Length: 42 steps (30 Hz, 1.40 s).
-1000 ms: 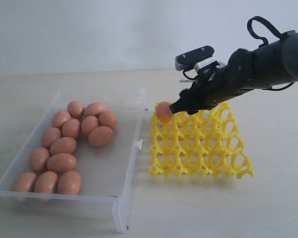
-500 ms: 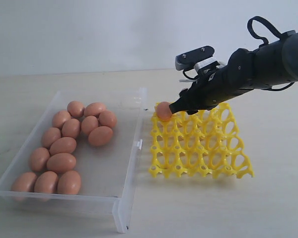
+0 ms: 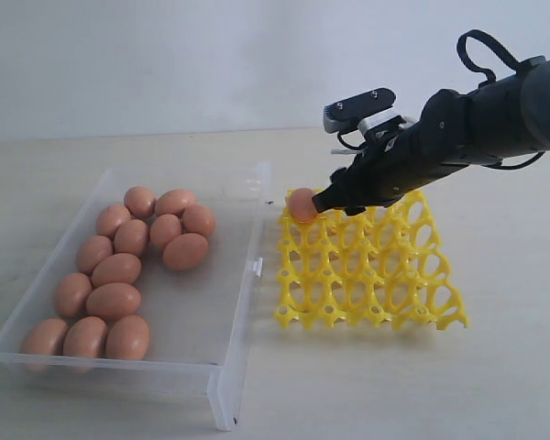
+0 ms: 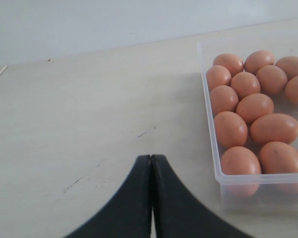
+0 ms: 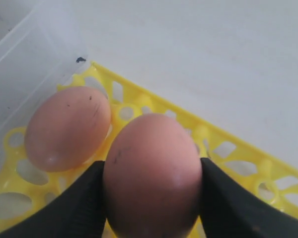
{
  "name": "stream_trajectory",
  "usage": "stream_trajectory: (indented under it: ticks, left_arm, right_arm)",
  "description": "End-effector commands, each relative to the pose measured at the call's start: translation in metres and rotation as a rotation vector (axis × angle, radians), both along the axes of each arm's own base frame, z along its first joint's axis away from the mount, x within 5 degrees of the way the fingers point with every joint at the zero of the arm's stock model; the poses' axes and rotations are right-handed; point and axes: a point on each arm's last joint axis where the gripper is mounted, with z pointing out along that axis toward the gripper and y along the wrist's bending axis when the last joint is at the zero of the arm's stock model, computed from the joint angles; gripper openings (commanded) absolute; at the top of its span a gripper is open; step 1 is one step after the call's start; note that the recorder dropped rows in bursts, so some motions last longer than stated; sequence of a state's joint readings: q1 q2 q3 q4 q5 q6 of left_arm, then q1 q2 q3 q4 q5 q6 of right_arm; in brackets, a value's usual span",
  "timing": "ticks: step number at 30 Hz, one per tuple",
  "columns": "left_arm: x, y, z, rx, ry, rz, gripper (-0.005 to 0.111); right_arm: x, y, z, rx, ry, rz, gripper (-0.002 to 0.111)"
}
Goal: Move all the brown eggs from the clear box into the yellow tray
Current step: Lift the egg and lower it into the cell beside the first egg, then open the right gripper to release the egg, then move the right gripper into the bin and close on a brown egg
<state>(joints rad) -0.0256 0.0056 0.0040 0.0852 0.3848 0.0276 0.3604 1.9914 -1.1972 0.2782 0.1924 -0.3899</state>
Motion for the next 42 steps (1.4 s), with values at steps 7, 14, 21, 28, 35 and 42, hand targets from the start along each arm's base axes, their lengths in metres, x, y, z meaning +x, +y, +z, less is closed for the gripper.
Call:
stream_trajectory:
  ticks: [7, 14, 21, 28, 35, 42]
  left_arm:
    - [0.000, 0.000, 0.002, -0.009, -0.016, -0.005, 0.000]
    - [0.000, 0.000, 0.002, -0.009, -0.016, -0.005, 0.000]
    - [0.000, 0.000, 0.002, -0.009, -0.016, -0.005, 0.000]
    - [0.000, 0.000, 0.002, -0.009, -0.016, -0.005, 0.000]
    - [0.000, 0.000, 0.002, -0.009, -0.016, -0.005, 0.000]
    - [0.000, 0.000, 0.002, -0.009, -0.016, -0.005, 0.000]
  right_arm:
    - [0.000, -0.003, 0.000, 0.000, 0.002, -0.006, 0.063]
    - [-0.001, -0.003, 0.008, 0.011, -0.001, -0.009, 0.063]
    - [-0.010, -0.001, 0.046, 0.091, -0.037, -0.037, 0.062]
    - [-0.044, 0.027, 0.090, 0.143, -0.027, 0.066, 0.053]
    - [-0.094, 0.091, 0.108, 0.128, -0.029, 0.400, 0.000]
    - [-0.114, 0.153, 0.107, 0.090, 0.242, 0.646, 0.006]
